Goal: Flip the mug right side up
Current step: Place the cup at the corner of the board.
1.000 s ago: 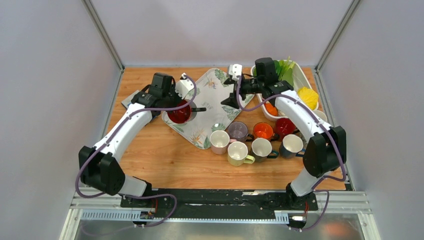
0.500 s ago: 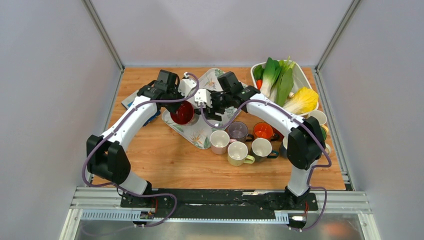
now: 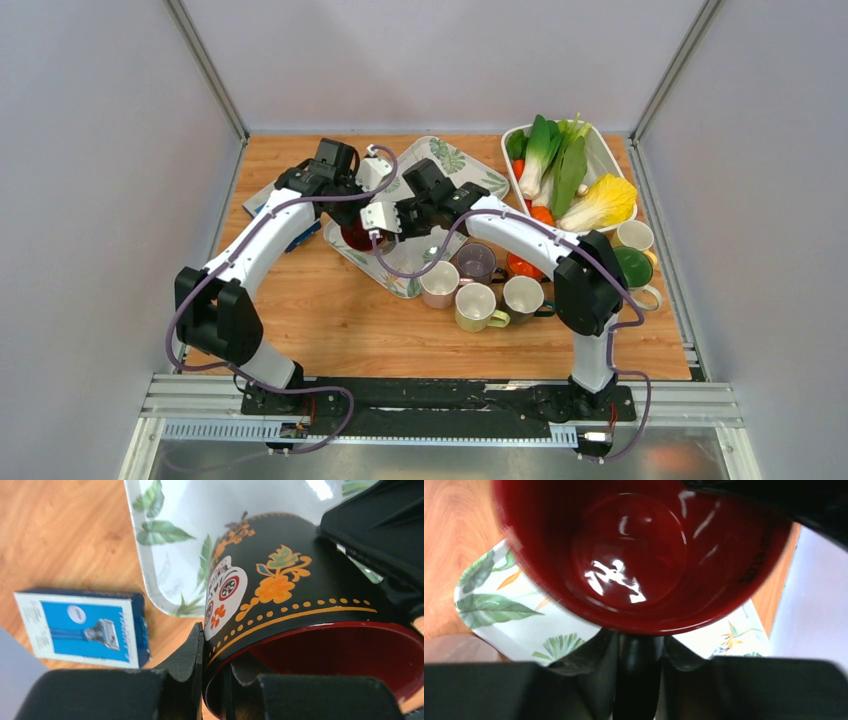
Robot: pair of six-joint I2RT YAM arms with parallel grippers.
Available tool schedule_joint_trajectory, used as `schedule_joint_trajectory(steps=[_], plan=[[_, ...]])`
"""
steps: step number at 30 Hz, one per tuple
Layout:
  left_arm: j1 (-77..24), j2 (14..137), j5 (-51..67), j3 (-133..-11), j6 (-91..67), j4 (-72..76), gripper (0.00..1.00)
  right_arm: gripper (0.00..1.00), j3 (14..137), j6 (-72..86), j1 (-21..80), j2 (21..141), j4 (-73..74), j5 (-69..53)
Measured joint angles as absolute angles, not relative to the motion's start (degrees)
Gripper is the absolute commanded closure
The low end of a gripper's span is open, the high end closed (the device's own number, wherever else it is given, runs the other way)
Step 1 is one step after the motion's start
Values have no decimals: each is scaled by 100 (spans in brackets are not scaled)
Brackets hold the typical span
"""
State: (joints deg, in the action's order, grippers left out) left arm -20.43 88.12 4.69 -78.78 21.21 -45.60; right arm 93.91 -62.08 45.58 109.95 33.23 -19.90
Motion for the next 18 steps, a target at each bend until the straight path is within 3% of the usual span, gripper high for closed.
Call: schedule_joint_trajectory(steps=[2, 4, 5, 7, 9, 18], plan=[[-2045, 8853, 513, -7905, 2082, -4668, 100, 98, 9435, -6139, 4569, 11034, 3291, -1837], [-2045, 8886, 521, -7929, 1979, -4630, 90, 100, 9474, -6049, 4528, 11069, 3293, -1800], [-2045, 8901, 513, -7937, 1951, -4595, 73, 100, 9494, -6058, 4519, 11074, 3275, -1772], [-2043, 8914, 521, -7950, 1942, -4567, 50, 100, 9504, -6064, 4519, 11074, 3273, -1723], [-2023, 8914, 628, -8014, 1905, -4558, 40, 100, 9504, -6165, 4521, 11093, 3323, -1647], [-1590, 8034, 1385, -8073, 1787, -4134, 35, 100, 9476, -5948, 4193, 11306, 3903, -1581]])
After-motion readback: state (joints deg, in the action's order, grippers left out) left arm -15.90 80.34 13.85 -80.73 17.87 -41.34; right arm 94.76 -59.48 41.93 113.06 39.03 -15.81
